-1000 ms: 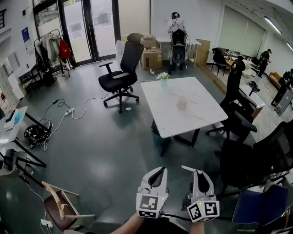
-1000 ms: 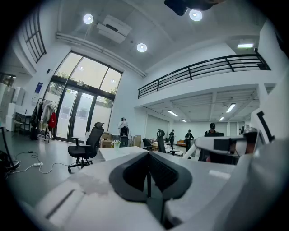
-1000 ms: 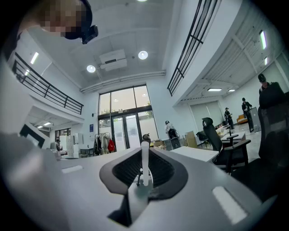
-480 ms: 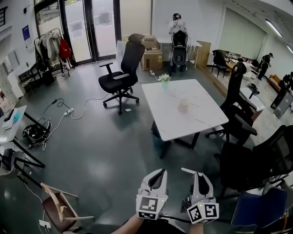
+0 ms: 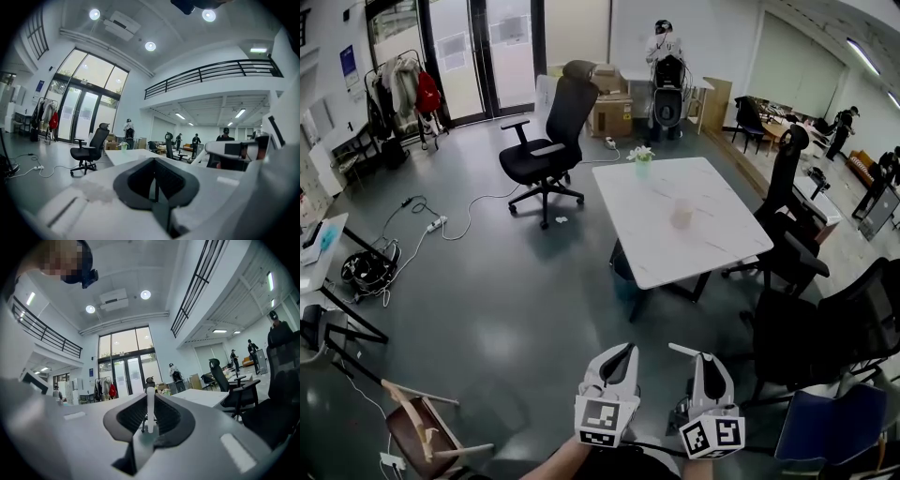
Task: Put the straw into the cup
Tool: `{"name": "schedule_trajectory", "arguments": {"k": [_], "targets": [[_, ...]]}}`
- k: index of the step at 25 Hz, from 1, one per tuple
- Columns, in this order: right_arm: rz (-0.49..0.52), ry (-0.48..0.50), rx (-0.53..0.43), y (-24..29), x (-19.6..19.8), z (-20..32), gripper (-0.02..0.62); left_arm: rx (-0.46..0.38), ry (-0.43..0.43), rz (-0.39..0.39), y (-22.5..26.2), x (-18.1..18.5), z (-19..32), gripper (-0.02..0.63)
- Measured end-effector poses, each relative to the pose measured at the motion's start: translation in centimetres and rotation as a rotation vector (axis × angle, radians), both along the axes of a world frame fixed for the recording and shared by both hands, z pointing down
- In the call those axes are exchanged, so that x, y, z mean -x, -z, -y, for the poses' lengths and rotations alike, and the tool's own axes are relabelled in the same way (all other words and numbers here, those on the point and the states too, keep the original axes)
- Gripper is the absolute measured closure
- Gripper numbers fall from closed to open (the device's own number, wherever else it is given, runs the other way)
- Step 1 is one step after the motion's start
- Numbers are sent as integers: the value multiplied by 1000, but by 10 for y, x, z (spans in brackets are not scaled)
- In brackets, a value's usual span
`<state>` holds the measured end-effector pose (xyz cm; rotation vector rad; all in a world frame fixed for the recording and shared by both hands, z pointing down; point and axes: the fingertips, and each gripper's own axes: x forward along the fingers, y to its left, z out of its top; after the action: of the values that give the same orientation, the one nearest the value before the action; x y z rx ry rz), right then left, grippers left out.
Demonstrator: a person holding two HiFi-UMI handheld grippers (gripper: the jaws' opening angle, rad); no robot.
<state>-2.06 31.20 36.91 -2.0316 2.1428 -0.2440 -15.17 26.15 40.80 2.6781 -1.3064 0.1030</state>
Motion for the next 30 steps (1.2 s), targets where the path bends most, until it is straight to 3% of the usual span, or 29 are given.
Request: {"name": "schedule_trajectory", "arguments": {"k": [6, 17, 30], "targets": [[1, -28, 18, -2, -13, 17, 549, 2, -6, -13, 3, -3, 18, 604], [-6, 38, 3, -7, -27, 104, 549, -2, 63, -1, -8, -14, 94, 604], [61, 34, 81, -56, -133, 228, 549, 99, 61, 85, -57, -117, 212, 604]]}}
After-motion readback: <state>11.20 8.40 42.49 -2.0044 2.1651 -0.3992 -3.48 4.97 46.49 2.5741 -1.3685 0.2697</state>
